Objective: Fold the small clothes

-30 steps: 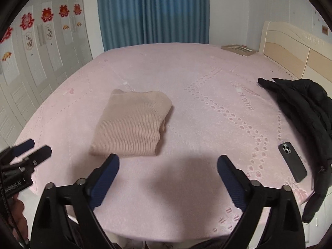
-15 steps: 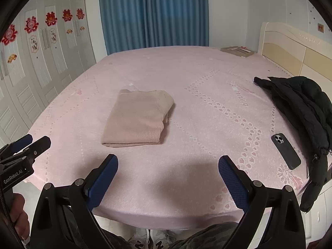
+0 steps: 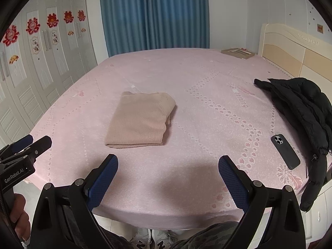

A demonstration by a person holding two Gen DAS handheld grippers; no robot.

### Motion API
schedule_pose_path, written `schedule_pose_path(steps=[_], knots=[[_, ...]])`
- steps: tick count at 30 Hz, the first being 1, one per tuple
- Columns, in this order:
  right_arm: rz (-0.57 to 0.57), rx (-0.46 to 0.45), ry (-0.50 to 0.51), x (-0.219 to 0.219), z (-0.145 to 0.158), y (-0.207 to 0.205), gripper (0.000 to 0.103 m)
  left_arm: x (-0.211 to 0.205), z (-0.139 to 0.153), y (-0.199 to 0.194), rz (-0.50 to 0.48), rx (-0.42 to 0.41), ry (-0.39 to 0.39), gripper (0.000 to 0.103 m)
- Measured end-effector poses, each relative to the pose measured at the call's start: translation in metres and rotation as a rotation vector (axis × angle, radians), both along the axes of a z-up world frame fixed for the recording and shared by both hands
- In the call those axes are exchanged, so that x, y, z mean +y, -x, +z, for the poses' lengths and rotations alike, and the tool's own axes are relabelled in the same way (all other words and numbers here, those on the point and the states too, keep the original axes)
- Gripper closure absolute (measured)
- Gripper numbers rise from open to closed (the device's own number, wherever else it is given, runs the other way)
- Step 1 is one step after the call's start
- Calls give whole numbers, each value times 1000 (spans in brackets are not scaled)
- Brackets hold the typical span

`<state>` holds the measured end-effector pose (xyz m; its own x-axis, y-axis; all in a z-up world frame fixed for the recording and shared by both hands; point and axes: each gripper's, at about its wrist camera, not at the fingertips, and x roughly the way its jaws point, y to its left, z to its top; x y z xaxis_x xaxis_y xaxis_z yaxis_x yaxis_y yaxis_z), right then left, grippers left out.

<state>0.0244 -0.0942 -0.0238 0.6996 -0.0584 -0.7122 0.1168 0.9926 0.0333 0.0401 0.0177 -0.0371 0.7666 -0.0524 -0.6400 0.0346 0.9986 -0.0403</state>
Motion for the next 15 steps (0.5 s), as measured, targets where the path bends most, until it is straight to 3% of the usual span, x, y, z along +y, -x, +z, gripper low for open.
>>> schedule_pose_path(steps=[15], knots=[[4, -6, 5, 5, 5, 0, 7, 5, -1, -1, 10, 6, -5, 23]])
